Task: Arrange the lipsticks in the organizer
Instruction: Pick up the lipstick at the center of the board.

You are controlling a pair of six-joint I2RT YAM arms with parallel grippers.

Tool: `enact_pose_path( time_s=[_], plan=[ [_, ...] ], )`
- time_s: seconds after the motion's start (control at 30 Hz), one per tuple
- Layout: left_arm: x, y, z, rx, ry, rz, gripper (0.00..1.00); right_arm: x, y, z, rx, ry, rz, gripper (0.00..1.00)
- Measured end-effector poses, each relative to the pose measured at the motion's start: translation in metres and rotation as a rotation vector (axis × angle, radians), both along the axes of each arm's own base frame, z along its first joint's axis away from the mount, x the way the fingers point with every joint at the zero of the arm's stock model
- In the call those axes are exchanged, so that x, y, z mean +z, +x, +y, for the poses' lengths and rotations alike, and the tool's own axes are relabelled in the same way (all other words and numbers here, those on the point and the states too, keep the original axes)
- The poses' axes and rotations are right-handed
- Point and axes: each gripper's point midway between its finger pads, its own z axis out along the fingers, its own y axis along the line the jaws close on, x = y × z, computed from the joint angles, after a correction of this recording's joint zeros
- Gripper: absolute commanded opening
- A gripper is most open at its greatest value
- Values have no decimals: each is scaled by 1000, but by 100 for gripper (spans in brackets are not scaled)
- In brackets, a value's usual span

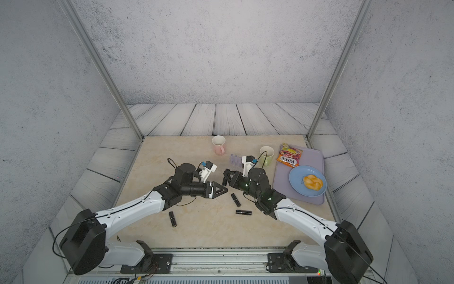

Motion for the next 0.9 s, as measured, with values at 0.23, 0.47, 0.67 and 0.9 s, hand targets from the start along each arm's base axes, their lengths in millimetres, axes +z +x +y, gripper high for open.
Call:
enact_pose_path(
  time_s=[0.23,0.47,0.67,0.9],
  plan=[
    [0,10,-8,-4,7,-4,29,-8,-5,1,7,13,28,1],
    [-4,14,-7,-1,36,-7,0,-8,-5,1,3,17,28,9],
    [-8,15,-5,-13,73,-73,0,-12,-6,0,-7,29,74,51],
    [-6,12,11,-43,186,-274,0,-3,-3,-22,-1,14,174,59]
  ],
)
